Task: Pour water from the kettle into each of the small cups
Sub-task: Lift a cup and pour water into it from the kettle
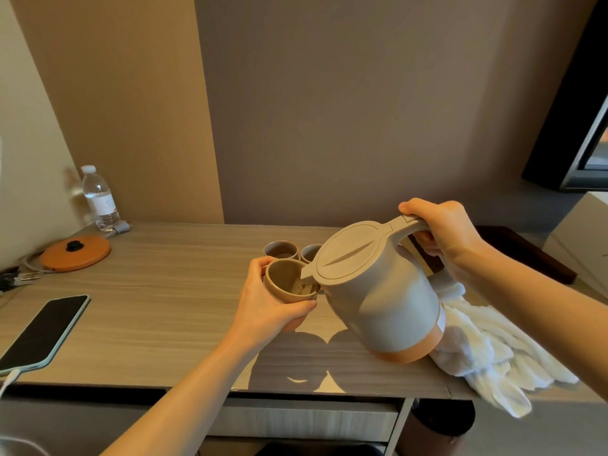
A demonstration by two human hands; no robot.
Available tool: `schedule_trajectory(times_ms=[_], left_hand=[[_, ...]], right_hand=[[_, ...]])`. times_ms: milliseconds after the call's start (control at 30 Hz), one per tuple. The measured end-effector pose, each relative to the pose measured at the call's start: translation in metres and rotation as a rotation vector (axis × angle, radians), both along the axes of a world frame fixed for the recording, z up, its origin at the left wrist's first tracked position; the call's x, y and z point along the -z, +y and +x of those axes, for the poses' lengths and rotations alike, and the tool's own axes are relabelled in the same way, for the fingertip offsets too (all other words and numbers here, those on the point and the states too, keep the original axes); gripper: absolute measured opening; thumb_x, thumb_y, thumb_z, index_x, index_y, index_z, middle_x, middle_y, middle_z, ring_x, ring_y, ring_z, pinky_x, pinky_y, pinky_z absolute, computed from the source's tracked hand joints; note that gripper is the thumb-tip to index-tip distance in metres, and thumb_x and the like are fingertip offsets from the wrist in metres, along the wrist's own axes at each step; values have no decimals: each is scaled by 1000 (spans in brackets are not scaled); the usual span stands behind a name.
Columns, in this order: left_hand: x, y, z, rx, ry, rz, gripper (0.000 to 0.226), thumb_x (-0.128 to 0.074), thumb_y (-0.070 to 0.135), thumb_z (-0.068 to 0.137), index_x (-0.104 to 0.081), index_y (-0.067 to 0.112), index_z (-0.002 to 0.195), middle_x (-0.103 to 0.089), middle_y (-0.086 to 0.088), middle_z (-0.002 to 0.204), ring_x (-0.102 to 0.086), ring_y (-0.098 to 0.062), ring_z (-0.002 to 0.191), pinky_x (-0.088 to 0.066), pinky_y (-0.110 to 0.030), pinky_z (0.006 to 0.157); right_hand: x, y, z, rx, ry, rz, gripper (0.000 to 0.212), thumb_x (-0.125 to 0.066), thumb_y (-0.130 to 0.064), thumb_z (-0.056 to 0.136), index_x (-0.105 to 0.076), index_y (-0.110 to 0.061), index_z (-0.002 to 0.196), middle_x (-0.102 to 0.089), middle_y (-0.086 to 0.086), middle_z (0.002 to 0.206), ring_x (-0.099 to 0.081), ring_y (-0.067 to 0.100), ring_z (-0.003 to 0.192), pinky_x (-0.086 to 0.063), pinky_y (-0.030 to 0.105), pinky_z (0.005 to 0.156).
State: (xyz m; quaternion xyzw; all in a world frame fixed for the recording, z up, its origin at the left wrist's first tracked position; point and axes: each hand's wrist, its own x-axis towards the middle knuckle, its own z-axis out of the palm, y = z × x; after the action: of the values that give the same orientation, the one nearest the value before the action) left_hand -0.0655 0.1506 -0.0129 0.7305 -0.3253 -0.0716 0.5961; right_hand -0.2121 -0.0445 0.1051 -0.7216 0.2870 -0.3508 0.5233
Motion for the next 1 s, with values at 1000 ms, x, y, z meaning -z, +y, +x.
schedule_trajectory(times_ms=[1000], left_hand=[[10, 3, -5, -29, 62, -14, 86, -96, 25, 54, -39, 38, 118, -52, 25, 107, -54, -1, 102, -48, -16, 74]], right_hand=[[-7, 7, 7, -18, 79, -50, 45, -62, -28, 82, -46, -15, 42, -39, -6, 35, -35, 9, 38, -32, 24, 49]])
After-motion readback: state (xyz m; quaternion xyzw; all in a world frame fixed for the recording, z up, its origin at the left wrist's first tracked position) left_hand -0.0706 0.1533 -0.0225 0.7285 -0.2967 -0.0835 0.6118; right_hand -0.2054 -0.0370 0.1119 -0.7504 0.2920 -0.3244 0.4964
